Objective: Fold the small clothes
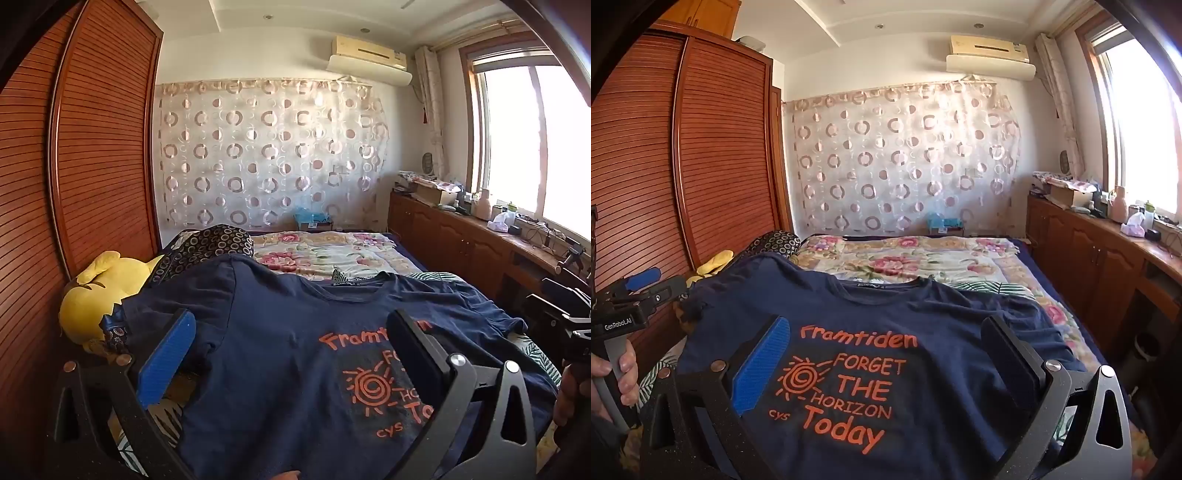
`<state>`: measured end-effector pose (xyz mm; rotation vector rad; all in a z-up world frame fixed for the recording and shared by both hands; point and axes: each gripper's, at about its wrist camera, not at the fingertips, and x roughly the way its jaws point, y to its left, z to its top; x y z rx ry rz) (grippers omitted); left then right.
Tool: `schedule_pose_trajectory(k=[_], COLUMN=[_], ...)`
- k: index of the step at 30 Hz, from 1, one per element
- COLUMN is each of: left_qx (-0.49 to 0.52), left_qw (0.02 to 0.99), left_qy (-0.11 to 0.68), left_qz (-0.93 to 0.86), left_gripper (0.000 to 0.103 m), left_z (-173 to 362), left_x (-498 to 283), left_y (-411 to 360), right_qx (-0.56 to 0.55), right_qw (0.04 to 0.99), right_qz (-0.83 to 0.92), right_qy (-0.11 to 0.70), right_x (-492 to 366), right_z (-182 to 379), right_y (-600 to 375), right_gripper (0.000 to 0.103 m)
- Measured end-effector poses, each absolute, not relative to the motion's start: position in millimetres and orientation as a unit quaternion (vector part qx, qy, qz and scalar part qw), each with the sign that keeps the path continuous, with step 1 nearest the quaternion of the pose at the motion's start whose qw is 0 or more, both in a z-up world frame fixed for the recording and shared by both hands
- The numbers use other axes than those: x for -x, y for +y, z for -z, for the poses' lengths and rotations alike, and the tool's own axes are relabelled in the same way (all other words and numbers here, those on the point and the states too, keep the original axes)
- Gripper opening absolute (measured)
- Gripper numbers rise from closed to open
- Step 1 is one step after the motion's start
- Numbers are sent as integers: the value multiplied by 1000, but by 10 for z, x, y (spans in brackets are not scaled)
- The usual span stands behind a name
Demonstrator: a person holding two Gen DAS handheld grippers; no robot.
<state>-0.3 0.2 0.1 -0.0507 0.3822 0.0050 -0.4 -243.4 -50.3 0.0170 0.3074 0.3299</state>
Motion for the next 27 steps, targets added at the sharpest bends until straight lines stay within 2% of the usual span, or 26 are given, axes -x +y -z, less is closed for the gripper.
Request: schedule_pose_trajectory(k=[27], left_qx=[15], left_qw=[983], left_qy=[184], left_qz=[-1], left_gripper=[103], left_z=[-10], left_x=[55], left_y=[-40], right_qx=[-5], right_qw=[975], right_qz=[-163], right_qy=[149], right_x=[23], right_z=[504], right_y=[-2430], right_gripper=[103])
